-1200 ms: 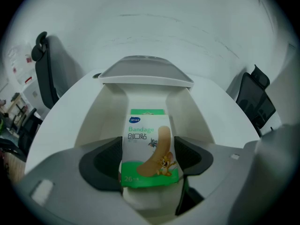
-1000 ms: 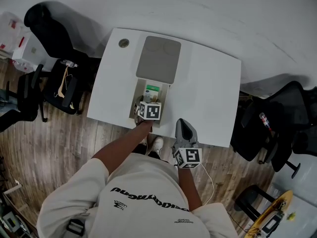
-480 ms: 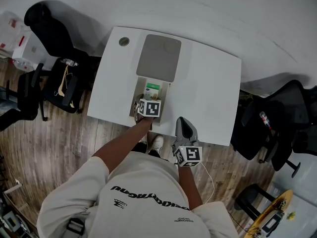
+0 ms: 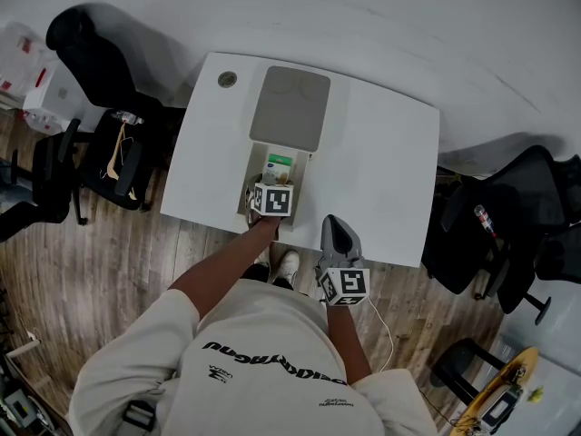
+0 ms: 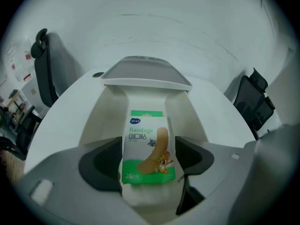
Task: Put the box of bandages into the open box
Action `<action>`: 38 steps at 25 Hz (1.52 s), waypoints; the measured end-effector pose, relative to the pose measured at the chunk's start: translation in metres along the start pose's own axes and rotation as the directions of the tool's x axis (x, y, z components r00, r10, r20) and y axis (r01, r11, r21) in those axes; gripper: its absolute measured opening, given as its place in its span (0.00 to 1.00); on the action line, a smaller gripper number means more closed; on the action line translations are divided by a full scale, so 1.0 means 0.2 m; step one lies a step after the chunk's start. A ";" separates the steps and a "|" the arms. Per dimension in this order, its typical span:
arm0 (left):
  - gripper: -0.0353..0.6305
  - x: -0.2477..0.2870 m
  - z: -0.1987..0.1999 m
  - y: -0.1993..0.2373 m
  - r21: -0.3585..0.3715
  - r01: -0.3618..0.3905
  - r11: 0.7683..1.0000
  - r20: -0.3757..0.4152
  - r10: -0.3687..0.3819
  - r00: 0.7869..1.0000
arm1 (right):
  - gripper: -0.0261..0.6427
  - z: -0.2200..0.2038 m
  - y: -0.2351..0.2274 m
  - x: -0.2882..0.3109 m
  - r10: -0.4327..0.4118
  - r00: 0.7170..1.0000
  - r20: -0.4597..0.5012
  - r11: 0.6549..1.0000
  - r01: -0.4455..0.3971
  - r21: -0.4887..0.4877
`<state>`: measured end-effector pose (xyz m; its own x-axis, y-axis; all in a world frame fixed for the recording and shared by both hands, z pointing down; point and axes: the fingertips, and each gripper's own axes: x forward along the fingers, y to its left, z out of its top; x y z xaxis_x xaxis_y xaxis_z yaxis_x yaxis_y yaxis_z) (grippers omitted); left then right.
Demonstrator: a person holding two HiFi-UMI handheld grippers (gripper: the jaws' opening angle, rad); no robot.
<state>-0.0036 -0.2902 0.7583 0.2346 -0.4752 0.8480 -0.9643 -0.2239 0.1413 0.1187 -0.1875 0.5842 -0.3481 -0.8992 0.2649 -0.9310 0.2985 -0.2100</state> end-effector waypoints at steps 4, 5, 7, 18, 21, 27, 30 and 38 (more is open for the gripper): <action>0.60 -0.02 0.01 0.00 0.002 0.005 1.000 0.013 -0.005 1.000 | 0.04 0.00 0.01 -0.01 0.003 1.000 0.004 1.000 -0.003 -0.005; 0.60 -0.03 0.01 0.00 0.001 0.006 1.000 0.016 -0.006 1.000 | 0.04 0.01 0.01 -0.01 0.003 1.000 0.004 1.000 -0.003 -0.005; 0.60 -0.05 0.01 -0.01 -0.002 0.011 1.000 0.020 -0.011 1.000 | 0.04 0.01 0.01 -0.02 0.003 1.000 0.004 1.000 -0.003 -0.006; 0.58 -0.16 0.03 -0.02 -0.023 0.037 0.999 0.056 -0.035 0.998 | 0.04 0.04 0.06 -0.04 0.018 1.000 0.019 1.000 -0.018 -0.022; 0.57 -0.18 0.04 0.00 -0.023 0.026 0.999 0.072 -0.024 0.997 | 0.04 0.04 0.08 -0.05 0.024 0.999 0.022 0.999 -0.024 -0.028; 0.53 -0.27 0.07 -0.03 -0.041 0.057 0.998 0.143 -0.051 0.988 | 0.04 0.05 0.10 -0.08 0.035 0.999 0.027 0.999 -0.034 -0.031; 0.50 -0.32 0.07 -0.05 -0.041 0.068 0.997 0.158 -0.061 0.986 | 0.04 0.05 0.11 -0.09 0.038 0.999 0.029 0.999 -0.037 -0.036; 0.42 -0.44 0.07 -0.06 -0.033 0.095 0.995 0.228 -0.085 0.970 | 0.04 0.06 0.16 -0.13 0.050 0.998 0.041 0.998 -0.048 -0.051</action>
<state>-0.0114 -0.2582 0.6740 0.3372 -0.6357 0.6944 -0.9413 -0.2400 0.2374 0.0997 -0.1590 0.5592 -0.3892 -0.8956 0.2154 -0.9177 0.3569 -0.1745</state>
